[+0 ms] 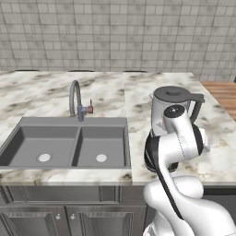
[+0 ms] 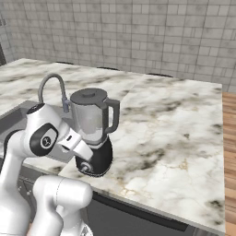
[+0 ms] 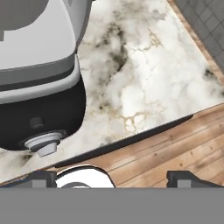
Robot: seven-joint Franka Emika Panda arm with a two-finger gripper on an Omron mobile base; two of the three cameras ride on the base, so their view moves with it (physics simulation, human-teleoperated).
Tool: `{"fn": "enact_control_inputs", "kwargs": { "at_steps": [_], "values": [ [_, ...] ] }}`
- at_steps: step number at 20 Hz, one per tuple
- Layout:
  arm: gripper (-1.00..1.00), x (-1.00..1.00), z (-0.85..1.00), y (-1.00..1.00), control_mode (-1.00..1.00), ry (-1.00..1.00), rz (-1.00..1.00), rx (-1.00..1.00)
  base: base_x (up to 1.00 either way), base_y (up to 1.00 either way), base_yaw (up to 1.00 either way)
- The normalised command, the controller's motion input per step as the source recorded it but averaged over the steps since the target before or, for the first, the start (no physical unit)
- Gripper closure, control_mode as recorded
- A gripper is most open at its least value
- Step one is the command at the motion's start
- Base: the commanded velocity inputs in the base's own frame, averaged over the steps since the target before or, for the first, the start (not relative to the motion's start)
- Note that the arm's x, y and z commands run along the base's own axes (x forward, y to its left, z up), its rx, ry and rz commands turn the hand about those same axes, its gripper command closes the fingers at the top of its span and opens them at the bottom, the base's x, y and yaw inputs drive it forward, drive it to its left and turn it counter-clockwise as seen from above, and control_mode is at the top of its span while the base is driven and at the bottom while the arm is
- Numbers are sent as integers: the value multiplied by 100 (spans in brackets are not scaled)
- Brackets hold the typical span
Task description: Grab the lemon and onion from the fridge, place them in the blender, close the lid, and turn on the blender to create a marinade.
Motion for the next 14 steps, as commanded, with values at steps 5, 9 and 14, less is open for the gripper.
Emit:
{"fn": "enact_control_inputs", "kwargs": {
  "at_steps": [5,9,14],
  "values": [
    [-100,0,-32,2,-100,-12,0,0,0,0,0],
    [-100,-1,-39,0,-100,-10,0,0,0,0,0],
    [-100,-4,-42,0,-100,-9,0,0,0,0,0]
  ]
}}
